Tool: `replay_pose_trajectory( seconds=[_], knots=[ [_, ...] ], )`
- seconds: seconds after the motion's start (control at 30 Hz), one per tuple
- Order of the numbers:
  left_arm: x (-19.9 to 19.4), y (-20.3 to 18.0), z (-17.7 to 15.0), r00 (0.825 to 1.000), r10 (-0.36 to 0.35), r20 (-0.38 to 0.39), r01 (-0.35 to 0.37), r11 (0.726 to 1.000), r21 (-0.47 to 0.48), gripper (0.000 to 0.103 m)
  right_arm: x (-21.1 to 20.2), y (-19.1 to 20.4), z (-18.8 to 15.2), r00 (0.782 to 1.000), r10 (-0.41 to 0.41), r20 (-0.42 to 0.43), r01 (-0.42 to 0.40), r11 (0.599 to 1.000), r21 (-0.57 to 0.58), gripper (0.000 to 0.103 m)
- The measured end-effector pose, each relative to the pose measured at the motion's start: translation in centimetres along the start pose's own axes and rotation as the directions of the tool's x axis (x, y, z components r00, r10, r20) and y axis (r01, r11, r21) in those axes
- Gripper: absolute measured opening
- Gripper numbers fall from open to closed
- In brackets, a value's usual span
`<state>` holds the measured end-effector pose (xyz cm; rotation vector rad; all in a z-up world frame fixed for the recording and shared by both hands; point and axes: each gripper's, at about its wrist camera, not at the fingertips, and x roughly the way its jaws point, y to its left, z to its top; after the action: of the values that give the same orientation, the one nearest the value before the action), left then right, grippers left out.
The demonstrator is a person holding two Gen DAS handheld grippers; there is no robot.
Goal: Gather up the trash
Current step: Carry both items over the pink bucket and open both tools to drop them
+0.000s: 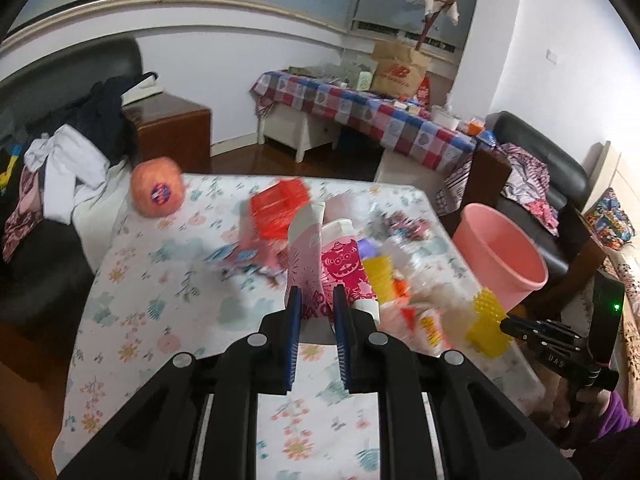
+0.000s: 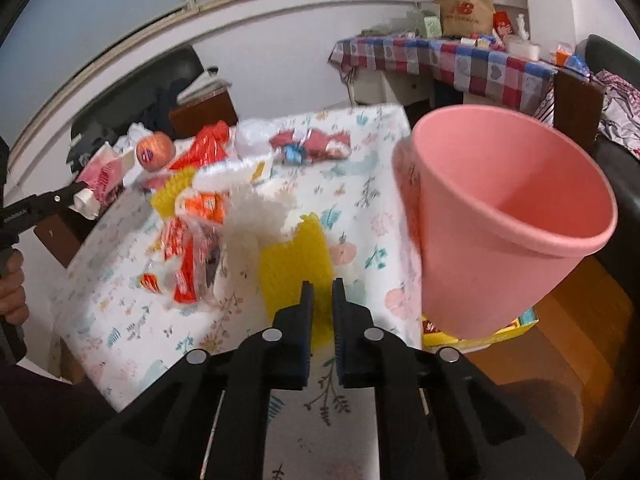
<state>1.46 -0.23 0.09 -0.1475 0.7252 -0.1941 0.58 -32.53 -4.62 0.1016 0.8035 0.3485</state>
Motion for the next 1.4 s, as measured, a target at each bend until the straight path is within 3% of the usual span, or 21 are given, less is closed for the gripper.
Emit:
replay_pose_trajectory(
  seconds=[0.17, 0.33, 0.57, 0.8, 0.93, 1.23, 1.27, 1.33, 1.4],
  knots=[
    [0.3, -3.1, 1.7, 0.997, -0.065, 0.027, 0.064, 0.997, 0.046, 0.015, -2.5, -1.7, 1.3, 0.996, 0.013, 0.091, -0.018, 0.998, 0.053, 0.01],
    [1.9, -7.2, 3.4, 0.987, -0.158, 0.021, 0.155, 0.984, 0.088, 0.015, -3.8, -4.1, 2.3, 0.984, -0.06, 0.166, 0.041, 0.992, 0.116, 0.01],
    [5.4, -14.3, 5.3, 0.964, -0.264, -0.019, 0.263, 0.949, 0.173, 0.015, -4.2, -8.9, 3.3, 0.96, -0.199, 0.197, 0.152, 0.961, 0.232, 0.01],
    [9.4, -21.7, 6.7, 0.938, -0.341, -0.066, 0.347, 0.908, 0.234, 0.015, -3.6, -11.8, 3.8, 0.941, -0.262, 0.213, 0.189, 0.931, 0.312, 0.01],
    [12.2, -24.6, 6.9, 0.931, -0.347, -0.115, 0.365, 0.901, 0.234, 0.015, -3.0, -12.8, 3.9, 0.937, -0.28, 0.21, 0.201, 0.921, 0.333, 0.01],
    [17.5, -27.5, 6.0, 0.94, -0.284, -0.188, 0.324, 0.916, 0.237, 0.016, -1.5, -14.1, 4.2, 0.941, -0.277, 0.195, 0.196, 0.915, 0.354, 0.011],
    [17.4, -27.1, 6.1, 0.94, -0.282, -0.19, 0.322, 0.918, 0.23, 0.017, -1.5, -14.2, 4.3, 0.943, -0.272, 0.194, 0.19, 0.915, 0.357, 0.013],
    [17.6, -27.1, 6.0, 0.941, -0.279, -0.19, 0.318, 0.923, 0.219, 0.026, -1.4, -14.3, 4.3, 0.943, -0.27, 0.194, 0.187, 0.913, 0.362, 0.03],
    [17.5, -27.3, 5.9, 0.946, -0.272, -0.175, 0.308, 0.924, 0.227, 0.028, -1.5, -14.4, 4.3, 0.94, -0.275, 0.202, 0.189, 0.913, 0.362, 0.039]
  ],
)
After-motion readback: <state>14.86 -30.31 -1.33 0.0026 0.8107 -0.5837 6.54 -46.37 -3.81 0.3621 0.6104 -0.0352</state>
